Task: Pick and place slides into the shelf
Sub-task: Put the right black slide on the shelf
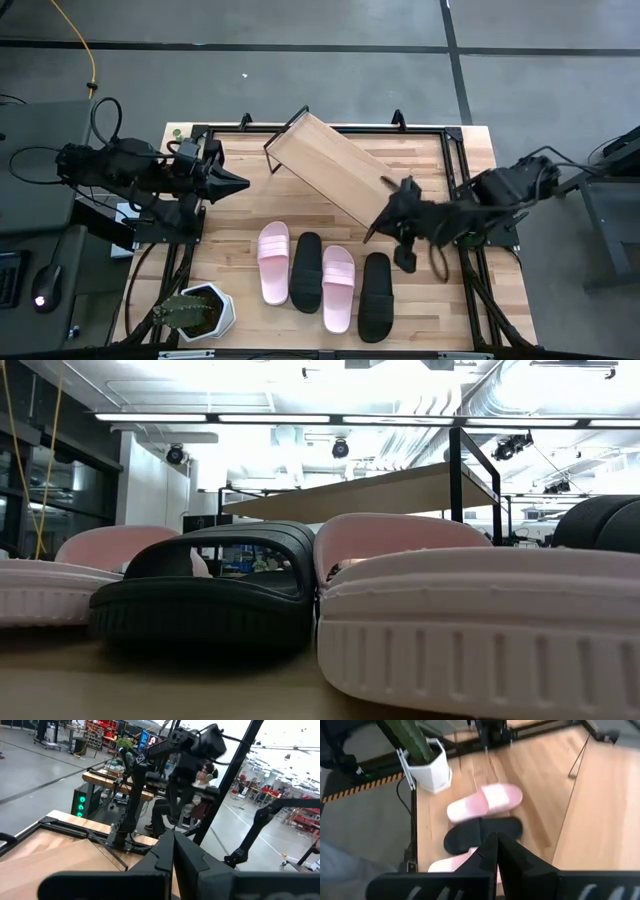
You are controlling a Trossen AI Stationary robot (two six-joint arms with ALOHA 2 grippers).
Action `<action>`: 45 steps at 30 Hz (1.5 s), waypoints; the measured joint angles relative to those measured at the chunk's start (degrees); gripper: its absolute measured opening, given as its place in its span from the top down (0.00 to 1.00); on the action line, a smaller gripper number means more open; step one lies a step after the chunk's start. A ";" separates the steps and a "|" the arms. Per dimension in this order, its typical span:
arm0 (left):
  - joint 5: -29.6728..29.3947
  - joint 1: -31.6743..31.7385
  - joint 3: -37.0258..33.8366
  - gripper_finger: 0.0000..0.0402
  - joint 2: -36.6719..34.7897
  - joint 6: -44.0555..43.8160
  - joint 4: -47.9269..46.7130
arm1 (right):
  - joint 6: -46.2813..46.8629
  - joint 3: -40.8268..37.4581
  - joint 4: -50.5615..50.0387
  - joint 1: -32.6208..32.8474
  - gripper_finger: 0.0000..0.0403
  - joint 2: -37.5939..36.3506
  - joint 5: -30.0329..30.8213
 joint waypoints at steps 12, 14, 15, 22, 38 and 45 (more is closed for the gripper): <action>-0.04 0.00 0.00 1.00 -0.37 2.20 0.03 | 10.45 5.14 -0.49 4.86 1.00 8.89 -0.01; -0.07 0.00 0.00 1.00 -0.42 1.70 0.07 | 10.36 5.15 -0.99 6.12 1.00 9.49 -0.08; -0.07 0.00 0.00 1.00 -0.44 1.40 0.07 | 10.34 5.15 -1.61 6.75 1.00 9.59 -0.18; -0.04 0.00 0.00 1.00 -0.41 -2.89 -2.08 | 10.47 5.14 -7.22 11.76 1.00 9.75 0.52; 0.28 0.00 -0.07 1.00 0.97 -8.70 -5.12 | 19.87 4.69 -14.27 21.31 1.00 20.26 1.21; 0.42 0.00 -0.09 1.00 1.54 -7.19 -5.67 | 23.76 4.64 -7.25 20.94 1.00 24.24 1.63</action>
